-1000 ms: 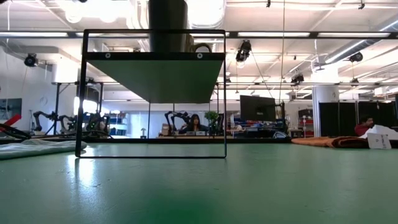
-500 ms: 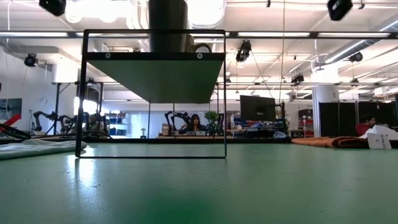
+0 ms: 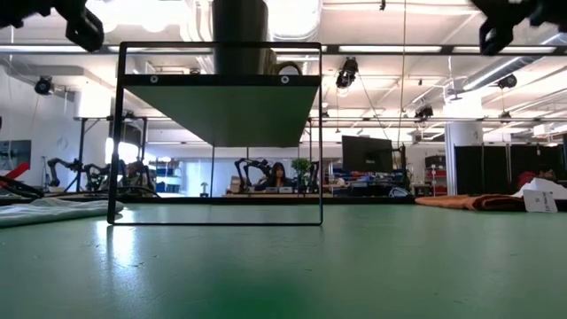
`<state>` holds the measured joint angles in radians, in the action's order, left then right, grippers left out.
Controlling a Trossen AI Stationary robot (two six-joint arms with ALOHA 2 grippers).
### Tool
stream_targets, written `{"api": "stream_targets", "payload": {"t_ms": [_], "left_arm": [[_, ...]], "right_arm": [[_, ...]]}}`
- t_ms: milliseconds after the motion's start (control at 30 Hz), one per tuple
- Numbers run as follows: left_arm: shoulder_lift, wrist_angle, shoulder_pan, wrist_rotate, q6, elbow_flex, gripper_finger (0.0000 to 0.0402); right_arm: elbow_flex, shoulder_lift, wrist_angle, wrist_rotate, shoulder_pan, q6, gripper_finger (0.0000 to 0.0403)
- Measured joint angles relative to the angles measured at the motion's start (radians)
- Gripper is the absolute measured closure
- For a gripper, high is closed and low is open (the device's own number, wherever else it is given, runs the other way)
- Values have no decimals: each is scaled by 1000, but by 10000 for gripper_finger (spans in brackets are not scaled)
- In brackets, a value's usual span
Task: Stack small to large cups/mugs on shelf
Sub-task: Return to Home Position
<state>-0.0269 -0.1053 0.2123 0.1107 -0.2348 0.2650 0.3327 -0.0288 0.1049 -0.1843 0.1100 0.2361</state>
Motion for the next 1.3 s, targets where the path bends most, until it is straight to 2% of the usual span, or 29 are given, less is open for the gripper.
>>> {"api": "stream_targets", "payload": {"t_ms": [133, 400, 567, 867, 1100, 1300], "left_arm": [[-1, -39, -1, 4, -6, -67, 285], [1, -200, -3, 87, -71, -225, 285], [0, -201, -2, 134, -86, -256, 285], [-11, -6, -5, 142, -229, -257, 285], [-50, 1, -5, 138, -229, -257, 285], [-74, 2, -5, 137, -229, -258, 285]], "right_arm": [[-60, 28, -21, 33, 1, 4, 229], [-229, 28, -295, 25, 2, 37, 229], [-317, 28, -438, 29, 2, 59, 229], [-324, 20, -250, 54, 6, 101, 229], [-324, -5, -132, 55, 6, 106, 229], [-324, -22, -134, 55, 6, 105, 229]]}}
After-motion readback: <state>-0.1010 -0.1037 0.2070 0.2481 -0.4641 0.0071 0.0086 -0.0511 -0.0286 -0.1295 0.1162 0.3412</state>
